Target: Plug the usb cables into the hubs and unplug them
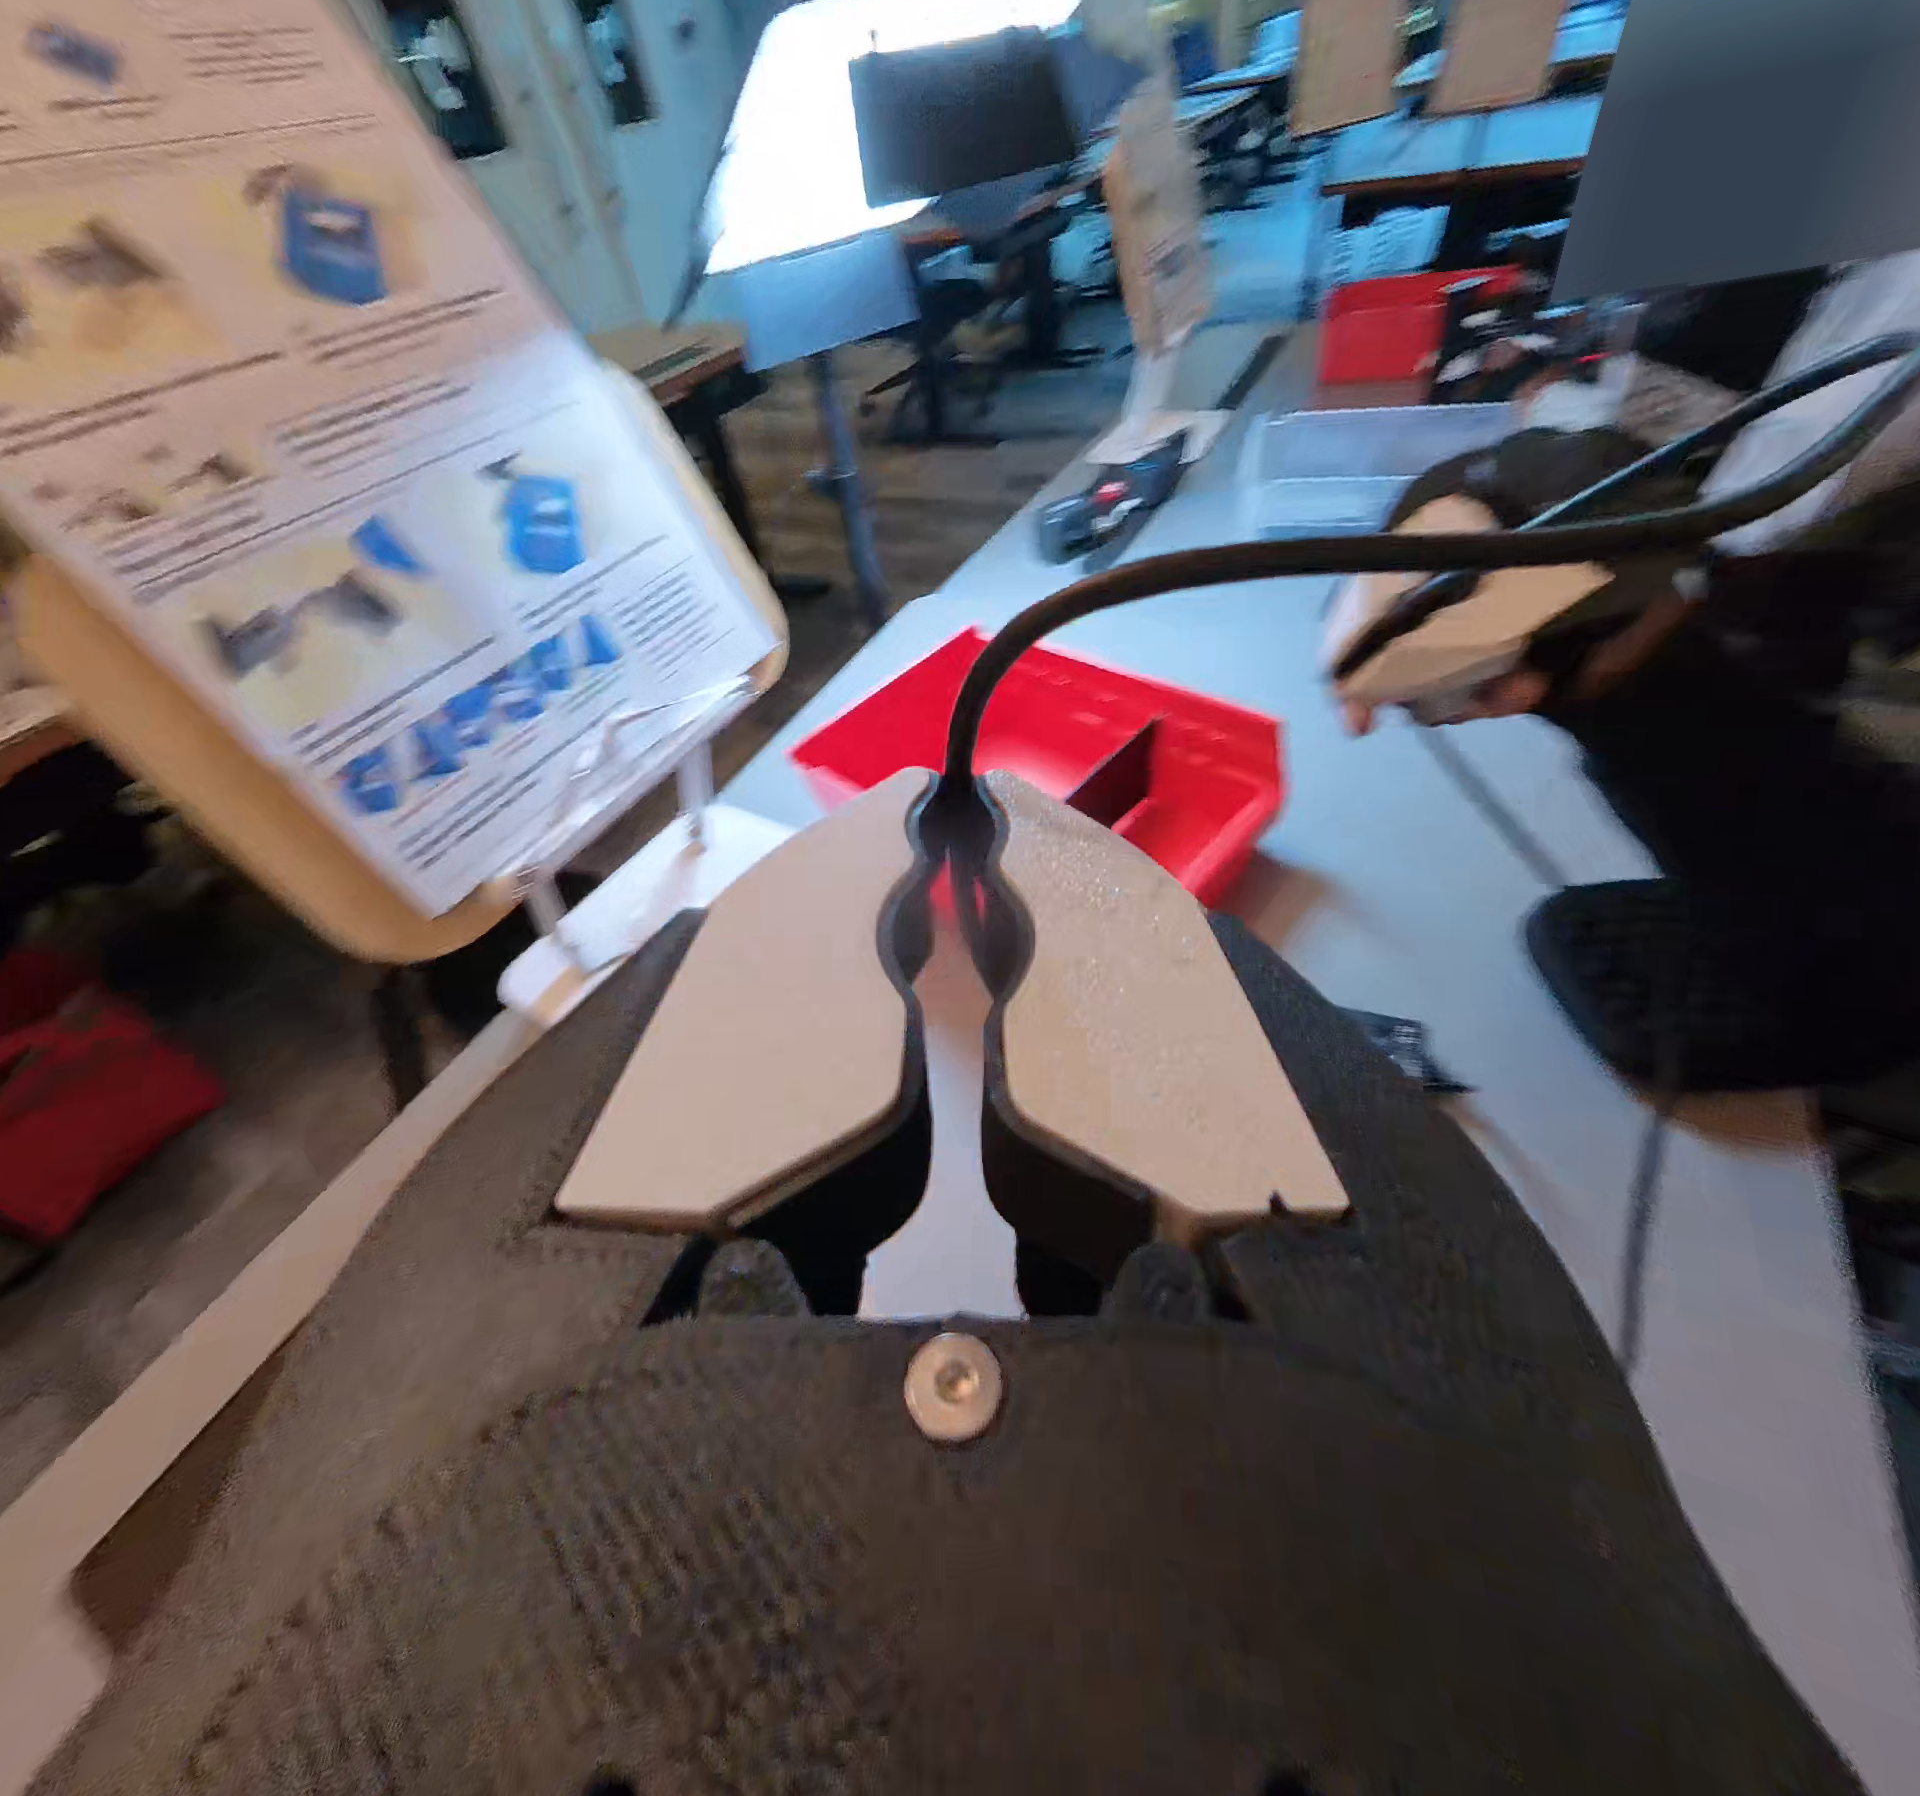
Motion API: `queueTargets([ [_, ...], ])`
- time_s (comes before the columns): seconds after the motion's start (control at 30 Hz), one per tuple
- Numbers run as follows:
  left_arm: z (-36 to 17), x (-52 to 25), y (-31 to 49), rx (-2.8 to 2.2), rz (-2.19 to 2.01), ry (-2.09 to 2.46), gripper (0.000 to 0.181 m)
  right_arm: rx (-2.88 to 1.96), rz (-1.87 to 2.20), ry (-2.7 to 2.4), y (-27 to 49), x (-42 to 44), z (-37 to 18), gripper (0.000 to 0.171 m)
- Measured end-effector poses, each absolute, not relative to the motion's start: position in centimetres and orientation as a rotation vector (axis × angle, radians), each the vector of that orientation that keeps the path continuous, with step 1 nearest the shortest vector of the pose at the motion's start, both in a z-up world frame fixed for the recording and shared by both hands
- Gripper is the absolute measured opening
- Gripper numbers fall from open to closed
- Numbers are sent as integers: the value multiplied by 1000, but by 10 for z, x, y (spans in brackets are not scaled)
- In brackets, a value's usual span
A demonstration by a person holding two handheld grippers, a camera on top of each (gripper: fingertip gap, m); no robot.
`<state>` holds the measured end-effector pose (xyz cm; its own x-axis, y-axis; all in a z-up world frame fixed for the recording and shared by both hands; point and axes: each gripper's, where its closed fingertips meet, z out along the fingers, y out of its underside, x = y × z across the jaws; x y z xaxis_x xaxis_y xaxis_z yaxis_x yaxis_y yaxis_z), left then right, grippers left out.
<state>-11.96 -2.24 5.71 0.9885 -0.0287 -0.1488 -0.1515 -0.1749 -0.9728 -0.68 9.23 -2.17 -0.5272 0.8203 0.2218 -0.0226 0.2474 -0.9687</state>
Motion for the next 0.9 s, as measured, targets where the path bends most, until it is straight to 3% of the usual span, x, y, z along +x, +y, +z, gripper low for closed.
queueTargets([
  [0.03, 55, -103, -18, -1743, 56, 170, 4, -734, 1346, -1773, 89, -9, -28, 3],
  [0.13, 22, -67, 0, -1799, -90, 228, 4, -729, 1223, -1898, 81, -15, -54, 3],
  [0.33, -127, -51, 28, -2166, -205, 138, 5, -693, 890, -2193, 82, -20, -124, 3],
  [0.43, -180, -52, 24, -2332, -177, 119, 6, -665, 907, -2315, 77, -14, -144, 4],
  [0.5, -206, -48, 14, -2460, -149, 169, 8, -661, 951, -2372, 78, -7, -148, 17],
  [0.63, -235, -33, -10, -2608, -88, 341, 16, -664, 1229, -2410, 82, 16, -130, 54],
  [0.9, -220, -29, -35, -2531, -18, 446, 41, -521, 1664, -2228, 98, 50, -72, 59],
])
